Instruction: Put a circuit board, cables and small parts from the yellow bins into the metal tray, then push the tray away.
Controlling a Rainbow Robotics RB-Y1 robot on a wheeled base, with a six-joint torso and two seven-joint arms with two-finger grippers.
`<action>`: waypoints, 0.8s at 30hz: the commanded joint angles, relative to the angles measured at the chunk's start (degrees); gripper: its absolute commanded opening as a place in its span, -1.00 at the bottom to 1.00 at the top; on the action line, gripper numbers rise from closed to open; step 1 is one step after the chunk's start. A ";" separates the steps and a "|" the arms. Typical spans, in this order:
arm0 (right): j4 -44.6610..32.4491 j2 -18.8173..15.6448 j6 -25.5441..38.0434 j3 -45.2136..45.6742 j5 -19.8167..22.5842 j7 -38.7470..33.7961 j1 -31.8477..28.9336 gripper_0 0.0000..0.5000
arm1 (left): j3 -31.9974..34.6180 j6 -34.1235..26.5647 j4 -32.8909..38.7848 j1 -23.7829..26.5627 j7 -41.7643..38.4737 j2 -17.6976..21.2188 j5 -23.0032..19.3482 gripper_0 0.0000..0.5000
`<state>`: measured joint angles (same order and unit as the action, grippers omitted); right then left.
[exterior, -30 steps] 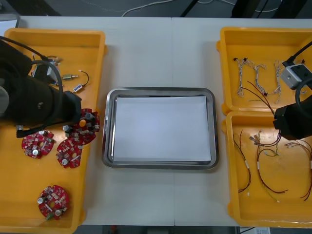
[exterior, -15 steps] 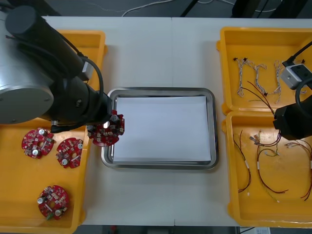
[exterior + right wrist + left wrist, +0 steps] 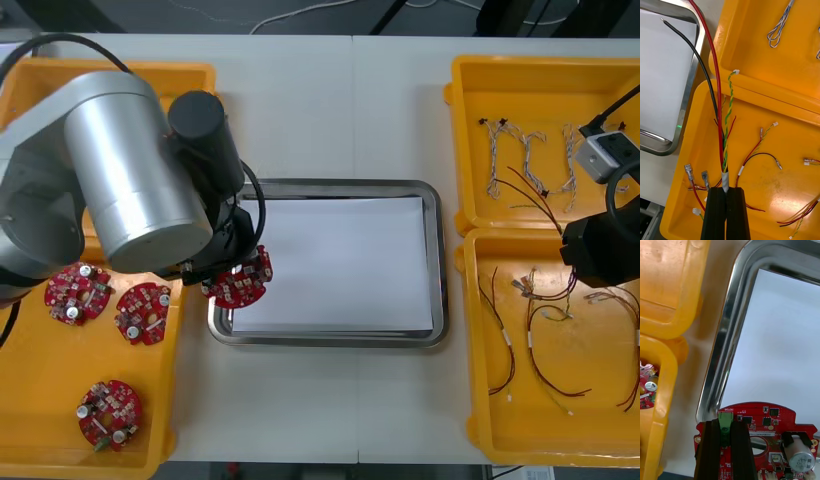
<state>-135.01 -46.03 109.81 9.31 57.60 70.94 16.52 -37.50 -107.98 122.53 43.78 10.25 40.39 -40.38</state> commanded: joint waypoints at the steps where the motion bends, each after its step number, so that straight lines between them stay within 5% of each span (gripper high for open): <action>1: -1.49 0.51 0.19 -0.52 -0.38 -0.72 1.32 -1.00 | -2.76 3.39 -1.86 2.10 1.52 -2.95 3.21 -1.00; 24: -1.49 0.51 0.19 -0.52 -0.38 -0.72 1.32 -1.00 | -10.14 14.82 -6.87 -2.20 6.53 -4.45 12.35 -1.00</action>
<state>-135.01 -46.03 109.81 9.31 57.60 70.94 16.52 -46.67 -94.18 115.54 42.77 12.30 36.61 -29.13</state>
